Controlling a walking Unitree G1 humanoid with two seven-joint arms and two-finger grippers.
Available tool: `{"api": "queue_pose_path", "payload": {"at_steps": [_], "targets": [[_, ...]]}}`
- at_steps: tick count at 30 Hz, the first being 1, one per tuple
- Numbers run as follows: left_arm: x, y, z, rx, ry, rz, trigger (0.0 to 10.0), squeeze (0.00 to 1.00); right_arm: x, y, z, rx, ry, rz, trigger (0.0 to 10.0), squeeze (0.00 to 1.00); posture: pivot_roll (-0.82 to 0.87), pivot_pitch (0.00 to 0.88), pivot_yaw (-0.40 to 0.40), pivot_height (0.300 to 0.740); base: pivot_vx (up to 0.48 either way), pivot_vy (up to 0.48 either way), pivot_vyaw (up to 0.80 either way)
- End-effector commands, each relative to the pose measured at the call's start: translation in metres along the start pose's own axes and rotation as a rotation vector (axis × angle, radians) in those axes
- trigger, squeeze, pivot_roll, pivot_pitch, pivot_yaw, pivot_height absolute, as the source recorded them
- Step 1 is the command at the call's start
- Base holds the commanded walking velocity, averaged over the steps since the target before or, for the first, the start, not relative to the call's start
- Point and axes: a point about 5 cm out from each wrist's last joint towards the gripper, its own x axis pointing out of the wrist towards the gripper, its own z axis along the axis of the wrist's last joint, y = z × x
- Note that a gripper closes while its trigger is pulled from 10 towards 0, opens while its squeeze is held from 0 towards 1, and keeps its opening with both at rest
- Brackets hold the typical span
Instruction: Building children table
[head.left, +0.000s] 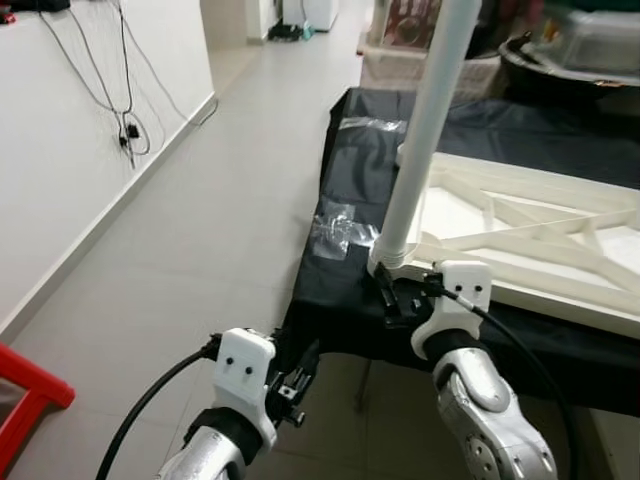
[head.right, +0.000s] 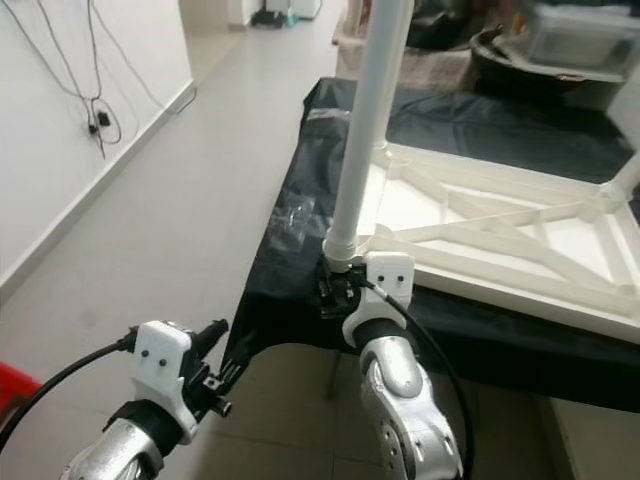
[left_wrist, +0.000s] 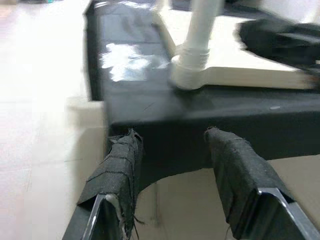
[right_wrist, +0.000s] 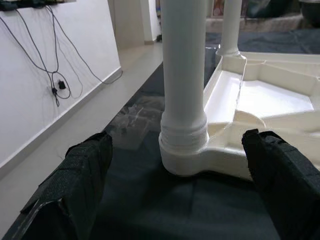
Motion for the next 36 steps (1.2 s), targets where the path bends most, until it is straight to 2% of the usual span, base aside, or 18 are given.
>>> {"api": "queue_pose_path", "payload": {"at_steps": [1,2,13,20,25,27,34,36], "targets": [[0.002,0.007,-0.006,0.009,0.017,0.05,10.0,0.0,-0.004,0.005,-0.007,-0.011,0.007,0.026,10.0,0.0,0.07,0.003,-0.035,0.74,0.0,0.0,-0.8],[0.003,0.012,-0.009,0.012,0.029,0.078,10.0,0.0,-0.005,0.008,-0.012,-0.026,0.014,0.037,10.0,0.0,0.07,0.002,-0.035,0.74,0.0,0.0,-0.8],[0.009,0.02,-0.012,0.02,0.029,0.135,10.0,0.0,-0.003,0.01,-0.02,-0.075,0.038,0.057,10.0,0.0,0.07,0.006,-0.048,0.74,0.0,0.0,-0.8],[0.01,0.02,-0.013,0.031,0.025,0.146,10.0,0.0,-0.001,0.01,-0.03,-0.051,0.084,0.076,10.0,0.0,0.08,0.0,-0.057,0.74,0.0,0.0,0.0],[0.011,0.023,-0.014,0.001,0.027,0.17,10.0,0.0,-0.001,0.009,-0.032,-0.05,0.088,0.08,10.0,0.0,0.08,0.0,-0.06,0.74,0.0,-0.268,0.0],[0.011,0.026,-0.015,-0.044,0.03,0.208,10.0,0.0,-0.001,0.009,-0.033,-0.051,0.092,0.084,10.0,0.0,0.08,0.002,-0.063,0.74,0.0,0.0,0.0],[0.009,0.028,-0.015,-0.057,0.023,0.237,10.0,0.0,-0.001,0.011,-0.035,-0.038,0.103,0.13,10.0,0.0,0.07,0.003,-0.062,0.74,0.0,0.0,0.0],[0.003,0.038,-0.011,-0.014,0.001,0.339,10.0,0.0,0.002,0.009,-0.034,-0.043,0.096,0.15,10.0,0.0,0.08,0.004,-0.067,0.74,0.0,0.0,0.0]]}}
